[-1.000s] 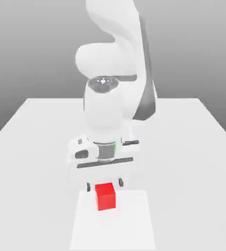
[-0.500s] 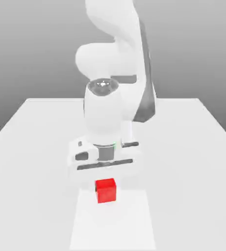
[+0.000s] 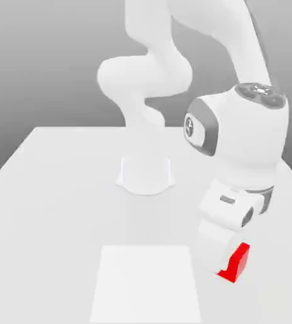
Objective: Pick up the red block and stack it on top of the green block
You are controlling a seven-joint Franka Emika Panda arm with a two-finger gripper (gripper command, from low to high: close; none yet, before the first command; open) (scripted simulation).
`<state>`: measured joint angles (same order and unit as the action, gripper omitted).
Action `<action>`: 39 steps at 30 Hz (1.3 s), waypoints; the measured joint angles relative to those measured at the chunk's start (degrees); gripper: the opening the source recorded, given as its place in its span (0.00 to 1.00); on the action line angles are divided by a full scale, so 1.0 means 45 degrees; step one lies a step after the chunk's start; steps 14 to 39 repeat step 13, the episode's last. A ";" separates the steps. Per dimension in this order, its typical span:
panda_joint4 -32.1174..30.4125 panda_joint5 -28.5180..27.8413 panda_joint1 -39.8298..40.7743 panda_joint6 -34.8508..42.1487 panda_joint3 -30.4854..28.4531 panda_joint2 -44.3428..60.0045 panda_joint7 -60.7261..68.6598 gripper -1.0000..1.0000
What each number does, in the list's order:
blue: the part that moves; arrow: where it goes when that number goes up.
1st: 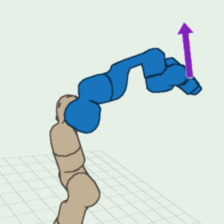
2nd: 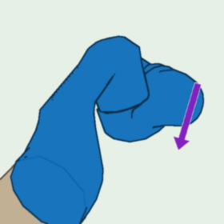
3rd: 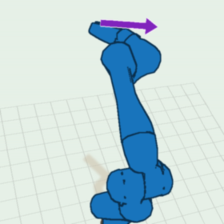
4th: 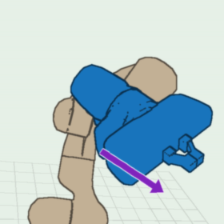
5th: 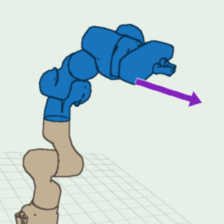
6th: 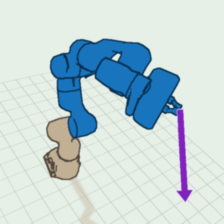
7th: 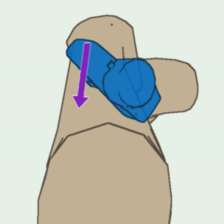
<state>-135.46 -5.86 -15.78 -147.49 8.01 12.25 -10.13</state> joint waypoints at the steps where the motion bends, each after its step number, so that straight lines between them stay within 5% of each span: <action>1: 0.0463 -0.0076 -0.0208 0.0218 0.0251 0.0265 0.0314 0.00; 6: 0.2671 -0.0508 -0.1269 0.1150 0.1409 0.1682 0.1778 0.00; 9: 0.3044 -0.1007 -0.1674 0.0299 0.1235 0.2951 0.1681 0.00; 10: 0.3088 -0.1147 -0.1771 -0.0005 0.1132 0.3305 0.1602 1.00; 39: 0.3088 -0.1147 -0.1771 -0.0005 0.1132 0.3305 0.1602 1.00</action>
